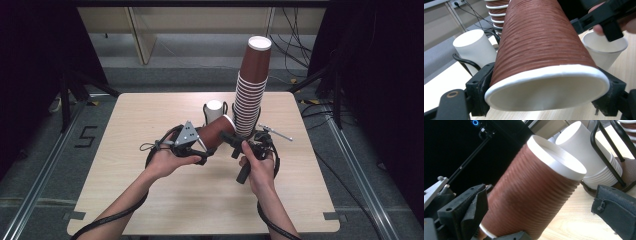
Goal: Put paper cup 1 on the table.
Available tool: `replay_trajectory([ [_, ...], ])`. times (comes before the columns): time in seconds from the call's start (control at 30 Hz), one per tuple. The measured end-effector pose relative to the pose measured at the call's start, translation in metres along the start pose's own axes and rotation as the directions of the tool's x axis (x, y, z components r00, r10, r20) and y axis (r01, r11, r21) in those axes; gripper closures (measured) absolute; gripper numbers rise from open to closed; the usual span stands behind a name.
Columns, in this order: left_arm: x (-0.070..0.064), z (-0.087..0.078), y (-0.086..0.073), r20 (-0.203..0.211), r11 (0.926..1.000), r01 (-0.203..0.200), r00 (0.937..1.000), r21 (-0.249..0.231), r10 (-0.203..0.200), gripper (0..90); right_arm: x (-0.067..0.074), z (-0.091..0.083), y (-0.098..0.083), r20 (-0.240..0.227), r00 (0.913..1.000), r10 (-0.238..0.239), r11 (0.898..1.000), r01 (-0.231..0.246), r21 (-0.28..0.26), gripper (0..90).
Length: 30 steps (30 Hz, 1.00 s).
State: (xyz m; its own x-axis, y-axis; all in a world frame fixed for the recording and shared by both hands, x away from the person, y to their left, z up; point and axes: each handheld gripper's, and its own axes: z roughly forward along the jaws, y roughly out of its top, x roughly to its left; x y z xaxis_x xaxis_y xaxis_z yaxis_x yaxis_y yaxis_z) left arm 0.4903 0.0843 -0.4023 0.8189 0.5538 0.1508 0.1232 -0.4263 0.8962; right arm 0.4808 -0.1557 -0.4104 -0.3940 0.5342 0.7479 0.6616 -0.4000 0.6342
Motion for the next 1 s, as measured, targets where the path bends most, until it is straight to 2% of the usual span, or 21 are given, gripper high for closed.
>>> replay_trajectory([
  [0.03, 0.000, 0.000, 0.000, 0.001, 1.0000, 0.002, 1.0000, 0.007, -0.002, 18.3, -0.002, 0.000, 0.000, 0.009, 0.9992, -0.040, 0.999, 0.040, -0.008, 0.6],
  [0.1, 0.002, 0.000, -0.001, 0.004, 0.9997, 0.000, 1.0000, 0.025, 0.000, 18.3, 0.001, -0.001, 0.000, 0.008, 0.9998, -0.017, 1.000, 0.017, 0.005, 0.6],
  [0.13, 0.003, -0.001, -0.001, 0.002, 0.9995, -0.002, 1.0000, 0.031, 0.002, 18.3, -0.001, -0.001, 0.001, 0.013, 0.9979, -0.063, 0.998, 0.063, 0.000, 0.6],
  [0.2, 0.004, -0.001, 0.000, 0.001, 0.9992, -0.002, 1.0000, 0.039, 0.002, 18.3, 0.000, -0.002, 0.000, 0.013, 0.9991, -0.041, 0.999, 0.041, 0.012, 0.6],
  [0.23, 0.005, -0.002, 0.000, -0.001, 0.9990, -0.002, 1.0000, 0.044, 0.002, 18.2, -0.004, -0.002, 0.001, 0.017, 0.9969, -0.077, 0.997, 0.076, 0.004, 0.6],
  [0.4, 0.007, -0.003, 0.002, 0.000, 0.9969, -0.001, 1.0000, 0.078, 0.001, 18.2, -0.003, -0.003, 0.000, 0.029, 0.9960, -0.084, 0.996, 0.084, 0.013, 0.6],
  [0.43, 0.007, -0.004, 0.002, -0.002, 0.9964, -0.001, 1.0000, 0.085, 0.001, 18.2, -0.004, -0.002, 0.000, 0.029, 0.9937, -0.108, 0.994, 0.108, 0.012, 0.6],
  [0.53, 0.010, -0.005, 0.003, -0.002, 0.9951, -0.010, 0.9999, 0.098, 0.010, 18.2, -0.001, -0.002, 0.000, 0.034, 0.9894, -0.141, 0.990, 0.140, 0.024, 0.9],
  [0.63, 0.010, -0.005, 0.003, -0.008, 0.9950, 0.002, 1.0000, 0.100, -0.001, 18.1, 0.000, -0.003, -0.001, 0.031, 0.9858, -0.165, 0.986, 0.164, 0.032, 1.4],
  [0.67, 0.012, -0.007, 0.003, -0.007, 0.9930, -0.012, 0.9999, 0.118, 0.013, 18.1, 0.001, -0.003, -0.001, 0.042, 0.9846, -0.170, 0.985, 0.168, 0.034, 1.6],
  [0.7, 0.012, -0.007, 0.003, -0.008, 0.9942, -0.010, 0.9999, 0.107, 0.011, 18.1, 0.001, -0.003, -0.001, 0.046, 0.9844, -0.169, 0.985, 0.168, 0.036, 1.7],
  [0.87, 0.012, -0.007, 0.003, -0.004, 0.9933, -0.013, 0.9999, 0.115, 0.013, 18.1, 0.000, -0.002, 0.000, 0.054, 0.9823, -0.179, 0.983, 0.177, 0.041, 1.8],
  [1.0, 0.013, -0.006, 0.003, 0.005, 0.9933, -0.015, 0.9999, 0.115, 0.014, 18.1, -0.001, -0.001, -0.001, 0.053, 0.9768, -0.208, 0.978, 0.206, 0.038, 2.4],
])
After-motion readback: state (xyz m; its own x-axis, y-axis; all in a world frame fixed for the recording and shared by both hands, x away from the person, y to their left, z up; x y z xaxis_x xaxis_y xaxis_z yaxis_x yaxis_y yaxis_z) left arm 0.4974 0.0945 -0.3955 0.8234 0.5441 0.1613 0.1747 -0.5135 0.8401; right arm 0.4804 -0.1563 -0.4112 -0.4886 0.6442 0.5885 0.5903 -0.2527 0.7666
